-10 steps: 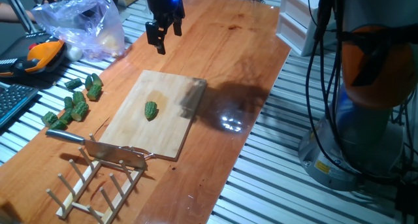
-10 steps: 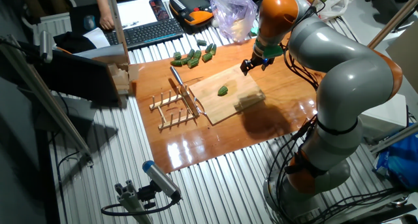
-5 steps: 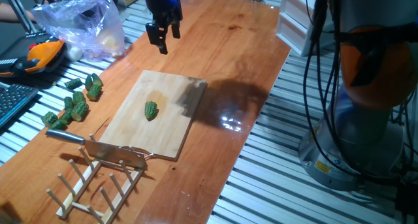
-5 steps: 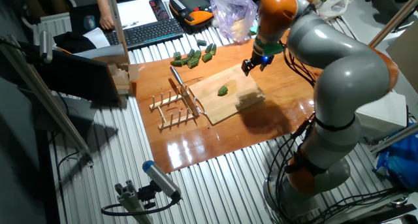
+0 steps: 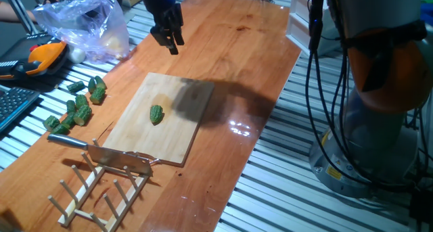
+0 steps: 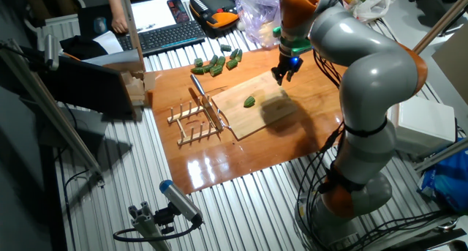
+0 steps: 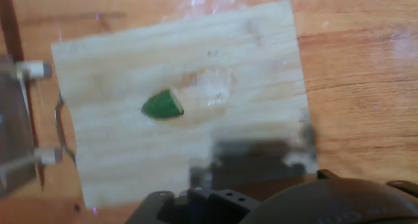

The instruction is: Chop the cucumber into shreds

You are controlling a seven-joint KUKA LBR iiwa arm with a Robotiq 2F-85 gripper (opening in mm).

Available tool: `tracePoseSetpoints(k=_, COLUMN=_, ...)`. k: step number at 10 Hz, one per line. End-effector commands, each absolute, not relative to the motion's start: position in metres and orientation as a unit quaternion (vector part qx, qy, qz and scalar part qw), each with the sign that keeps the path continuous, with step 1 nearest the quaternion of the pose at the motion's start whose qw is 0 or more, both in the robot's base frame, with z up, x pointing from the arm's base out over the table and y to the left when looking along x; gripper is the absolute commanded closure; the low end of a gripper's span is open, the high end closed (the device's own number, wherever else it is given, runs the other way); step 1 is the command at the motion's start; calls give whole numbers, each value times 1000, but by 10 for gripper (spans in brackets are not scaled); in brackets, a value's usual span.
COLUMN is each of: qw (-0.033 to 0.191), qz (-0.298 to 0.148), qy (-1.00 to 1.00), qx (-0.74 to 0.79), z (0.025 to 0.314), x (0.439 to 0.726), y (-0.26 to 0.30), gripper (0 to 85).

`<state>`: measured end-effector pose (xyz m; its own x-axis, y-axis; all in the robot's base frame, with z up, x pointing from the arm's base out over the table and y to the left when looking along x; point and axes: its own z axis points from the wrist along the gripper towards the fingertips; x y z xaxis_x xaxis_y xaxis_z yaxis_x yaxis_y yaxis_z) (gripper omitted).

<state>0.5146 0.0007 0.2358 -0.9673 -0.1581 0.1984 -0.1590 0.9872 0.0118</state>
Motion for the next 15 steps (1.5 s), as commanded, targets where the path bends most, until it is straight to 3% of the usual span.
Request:
tracePoseSetpoints(k=1, qw=100, qz=2, qy=-992, qx=79, z=236, x=515, y=1, gripper=850)
tracePoseSetpoints(k=9, qw=94, qz=1, qy=-994, qx=61, z=236, x=514, y=1, gripper=850)
tracePoseSetpoints(k=10, qw=72, qz=-5, qy=-996, qx=46, z=236, x=514, y=1, gripper=850)
tracePoseSetpoints(k=11, qw=29, qz=-22, qy=-999, qx=22, z=236, x=514, y=1, gripper=850)
tracePoseSetpoints(k=12, qw=27, qz=-10, qy=-999, qx=18, z=236, x=514, y=1, gripper=850)
tracePoseSetpoints(k=15, qw=70, qz=-19, qy=-995, qx=62, z=236, x=514, y=1, gripper=850)
